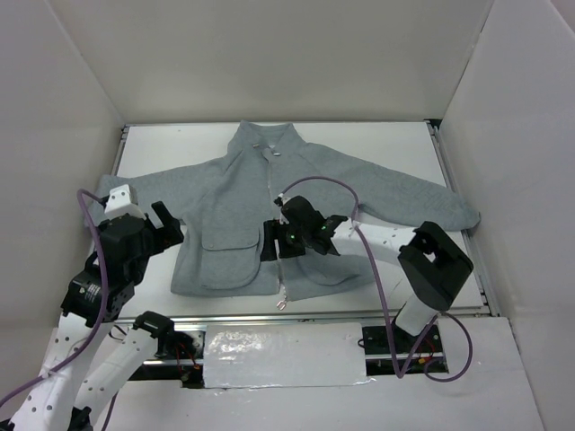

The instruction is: Zip up the jacket

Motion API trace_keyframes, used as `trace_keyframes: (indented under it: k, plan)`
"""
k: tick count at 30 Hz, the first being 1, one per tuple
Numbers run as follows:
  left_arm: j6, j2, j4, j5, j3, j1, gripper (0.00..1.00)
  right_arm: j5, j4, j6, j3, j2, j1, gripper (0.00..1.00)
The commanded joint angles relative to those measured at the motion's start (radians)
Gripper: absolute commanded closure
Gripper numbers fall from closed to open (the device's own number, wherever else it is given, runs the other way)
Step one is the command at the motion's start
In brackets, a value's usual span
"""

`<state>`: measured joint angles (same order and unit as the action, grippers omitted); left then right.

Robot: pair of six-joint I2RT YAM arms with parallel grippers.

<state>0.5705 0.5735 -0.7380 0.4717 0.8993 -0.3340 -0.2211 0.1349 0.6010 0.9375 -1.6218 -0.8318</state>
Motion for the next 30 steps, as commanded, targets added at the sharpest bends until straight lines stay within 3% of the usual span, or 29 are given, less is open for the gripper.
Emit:
trace_keyframes:
  k: [1, 9, 18, 24, 30]
  plan:
    - [-0.037, -0.007, 0.048, -0.028, 0.003, 0.007, 0.01, 0.028, -0.047, -0.032, 0.076, -0.033, -0.006, 0.29]
    - [-0.044, -0.006, 0.057, -0.05, 0.001, 0.007, 0.01, 0.031, -0.041, -0.035, 0.116, -0.131, -0.004, 0.31]
    - [-0.055, -0.008, 0.065, -0.073, 0.0, 0.007, 0.01, 0.054, -0.09, 0.013, -0.021, -0.078, -0.02, 0.37]
    - [-0.057, -0.007, 0.066, -0.077, 0.0, 0.007, 0.01, -0.015, -0.132, 0.052, -0.057, -0.079, -0.023, 0.59]
    - [-0.06, -0.008, 0.068, -0.085, -0.002, 0.007, 0.01, -0.026, -0.187, 0.08, -0.072, -0.05, -0.021, 0.95]
